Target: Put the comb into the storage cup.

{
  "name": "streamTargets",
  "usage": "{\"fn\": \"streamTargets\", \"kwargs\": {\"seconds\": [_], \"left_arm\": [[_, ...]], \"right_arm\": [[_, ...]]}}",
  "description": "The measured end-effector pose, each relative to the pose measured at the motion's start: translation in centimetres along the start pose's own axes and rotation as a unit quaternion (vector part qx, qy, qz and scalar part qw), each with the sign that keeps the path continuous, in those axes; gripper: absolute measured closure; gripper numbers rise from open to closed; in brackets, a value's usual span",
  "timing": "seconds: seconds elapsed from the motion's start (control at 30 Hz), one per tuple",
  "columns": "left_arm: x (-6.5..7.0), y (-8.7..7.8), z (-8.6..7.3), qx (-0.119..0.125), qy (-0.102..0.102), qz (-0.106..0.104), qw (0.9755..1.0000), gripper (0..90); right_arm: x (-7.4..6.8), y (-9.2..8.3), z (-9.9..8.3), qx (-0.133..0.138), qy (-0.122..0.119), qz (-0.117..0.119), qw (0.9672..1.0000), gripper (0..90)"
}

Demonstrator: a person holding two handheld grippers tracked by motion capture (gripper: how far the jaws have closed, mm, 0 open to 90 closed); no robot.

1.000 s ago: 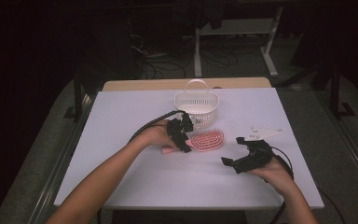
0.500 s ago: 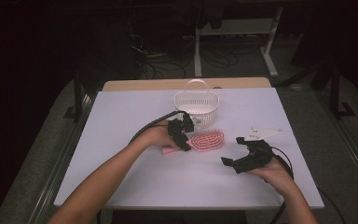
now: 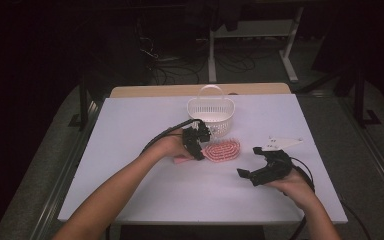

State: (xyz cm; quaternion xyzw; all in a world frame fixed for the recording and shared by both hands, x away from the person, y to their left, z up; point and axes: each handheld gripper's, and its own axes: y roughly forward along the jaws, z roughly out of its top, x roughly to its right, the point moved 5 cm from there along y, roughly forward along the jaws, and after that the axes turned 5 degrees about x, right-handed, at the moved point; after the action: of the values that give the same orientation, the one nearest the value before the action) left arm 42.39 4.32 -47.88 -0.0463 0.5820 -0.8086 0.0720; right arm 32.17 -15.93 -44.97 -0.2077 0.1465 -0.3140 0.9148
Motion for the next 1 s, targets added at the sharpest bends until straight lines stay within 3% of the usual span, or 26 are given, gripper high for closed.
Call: {"fn": "streamTargets", "kwargs": {"seconds": [0.63, 0.83, 1.0], "left_arm": [[-0.09, -0.03, 0.06, -0.003, -0.002, -0.005, 1.0000, 70.8], [-0.10, -0.07, -0.07, 0.009, -0.013, -0.008, 0.9998, 70.8], [-0.15, -0.25, -0.31, 0.017, -0.011, -0.006, 0.9998, 70.9]], "right_arm": [[0.07, 0.01, -0.02, 0.000, 0.001, 0.000, 1.0000, 0.0], [0.15, -0.04, -0.05, 0.000, 0.004, -0.001, 1.0000, 0.0], [0.18, -0.08, -0.05, 0.000, 0.003, -0.001, 1.0000, 0.0]]}}
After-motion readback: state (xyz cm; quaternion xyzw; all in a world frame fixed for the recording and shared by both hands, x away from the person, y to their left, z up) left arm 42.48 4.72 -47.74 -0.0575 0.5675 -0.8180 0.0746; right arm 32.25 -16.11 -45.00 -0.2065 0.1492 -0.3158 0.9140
